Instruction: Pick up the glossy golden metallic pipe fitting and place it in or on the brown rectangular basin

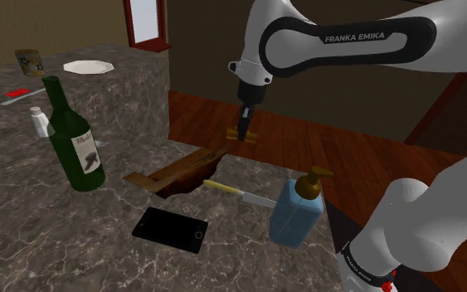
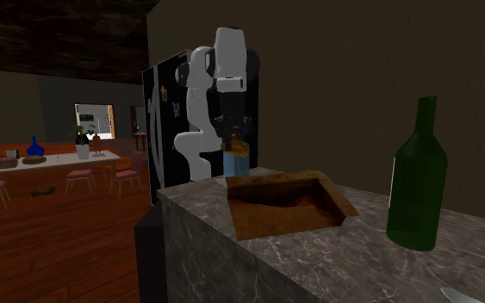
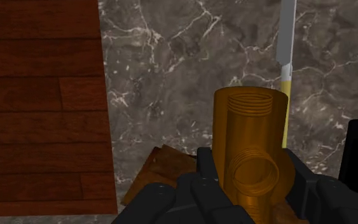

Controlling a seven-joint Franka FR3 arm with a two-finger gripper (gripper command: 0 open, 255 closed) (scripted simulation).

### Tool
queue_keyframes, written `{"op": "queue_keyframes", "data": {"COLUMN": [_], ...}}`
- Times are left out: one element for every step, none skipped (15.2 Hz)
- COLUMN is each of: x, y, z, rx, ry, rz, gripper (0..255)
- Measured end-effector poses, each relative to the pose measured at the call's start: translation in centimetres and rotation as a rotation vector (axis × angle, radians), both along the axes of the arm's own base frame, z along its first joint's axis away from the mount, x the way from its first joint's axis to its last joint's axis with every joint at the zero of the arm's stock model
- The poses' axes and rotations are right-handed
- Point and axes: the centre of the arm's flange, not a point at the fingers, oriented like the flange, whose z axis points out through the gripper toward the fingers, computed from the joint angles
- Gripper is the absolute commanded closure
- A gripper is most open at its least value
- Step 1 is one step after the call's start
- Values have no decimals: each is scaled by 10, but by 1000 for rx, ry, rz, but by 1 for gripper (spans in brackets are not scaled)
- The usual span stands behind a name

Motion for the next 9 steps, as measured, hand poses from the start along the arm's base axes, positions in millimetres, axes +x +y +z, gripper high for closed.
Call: {"op": "queue_keyframes", "data": {"x": [5, 11, 19, 25, 30, 35, 43, 48, 54], "y": [13, 22, 34, 46, 59, 68, 80, 93, 103], "z": [0, 4, 4, 1, 2, 3, 2, 1, 3], "rx": [0, 0, 0, 0, 0, 0, 0, 0, 0], "ry": [0, 0, -1, 0, 0, 0, -1, 0, 0], "rz": [0, 0, 0, 0, 0, 0, 0, 0, 0], "gripper": [255, 255, 255, 255, 255, 255, 255, 255, 255]}}
